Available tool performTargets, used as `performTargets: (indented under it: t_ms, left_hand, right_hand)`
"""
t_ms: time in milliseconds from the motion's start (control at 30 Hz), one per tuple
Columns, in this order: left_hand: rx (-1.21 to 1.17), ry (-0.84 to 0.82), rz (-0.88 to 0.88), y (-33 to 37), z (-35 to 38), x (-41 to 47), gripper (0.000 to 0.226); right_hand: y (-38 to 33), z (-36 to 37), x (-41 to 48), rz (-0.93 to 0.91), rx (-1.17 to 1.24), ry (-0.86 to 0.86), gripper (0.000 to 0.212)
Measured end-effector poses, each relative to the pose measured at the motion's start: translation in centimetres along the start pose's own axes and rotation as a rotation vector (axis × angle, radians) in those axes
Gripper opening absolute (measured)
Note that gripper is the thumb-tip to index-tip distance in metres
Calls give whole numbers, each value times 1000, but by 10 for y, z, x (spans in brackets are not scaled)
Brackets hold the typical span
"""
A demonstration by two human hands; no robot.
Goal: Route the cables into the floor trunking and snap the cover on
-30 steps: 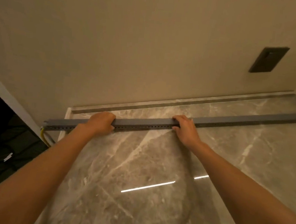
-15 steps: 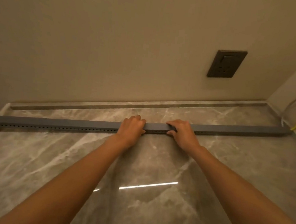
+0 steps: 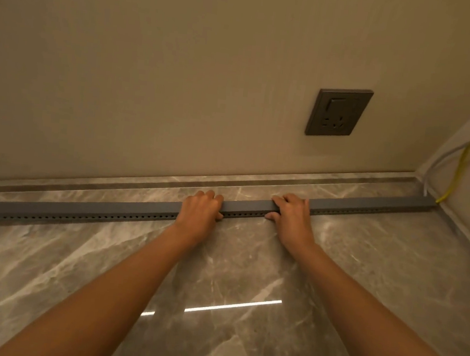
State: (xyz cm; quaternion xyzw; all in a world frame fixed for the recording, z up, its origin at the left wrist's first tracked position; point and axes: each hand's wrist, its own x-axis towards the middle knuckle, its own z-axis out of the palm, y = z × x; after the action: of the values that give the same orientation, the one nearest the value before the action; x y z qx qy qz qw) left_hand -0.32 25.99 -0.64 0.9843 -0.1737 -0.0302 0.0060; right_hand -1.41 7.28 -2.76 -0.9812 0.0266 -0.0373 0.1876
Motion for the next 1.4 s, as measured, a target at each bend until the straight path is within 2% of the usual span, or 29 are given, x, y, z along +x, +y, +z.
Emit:
performTargets:
  t_ms: [233,367,433,567,667,867,933,1067,1300,1400]
  left_hand:
    - [-68,89,-30,3,4,20,19]
    - [-88,204,-23,4,6,27,11]
    - [-74,191,-30,3,9,27,19]
    - [-55,239,-94,4,14,41,26]
    - [-30,215,-150,11,10,45,26]
    - [-17,123,-258,31,0,44,10]
    - [30,75,-302,36,2,49,21]
    - [99,36,-329,44,0,53,28]
    - [-68,18,-357,51,-6,32,36]
    - [-166,-3,-391,45,-14,31,31]
  right_hand:
    - [9,-10,21,-28,-94,-58,27]
    - [7,-8,30,-21,-105,-31,29]
    - [9,-4,30,-17,-117,10,32]
    - [18,-2,43,-137,-186,104,28]
    - [22,-7,53,-209,-225,110,34]
    - [38,-6,60,-371,-249,57,31]
    - [40,-4,62,-397,-244,35,29]
    - [31,-14,63,-329,-238,-19,18]
    - [17,-31,52,-220,-184,-122,30]
    - [18,-44,45,-175,-138,-133,35]
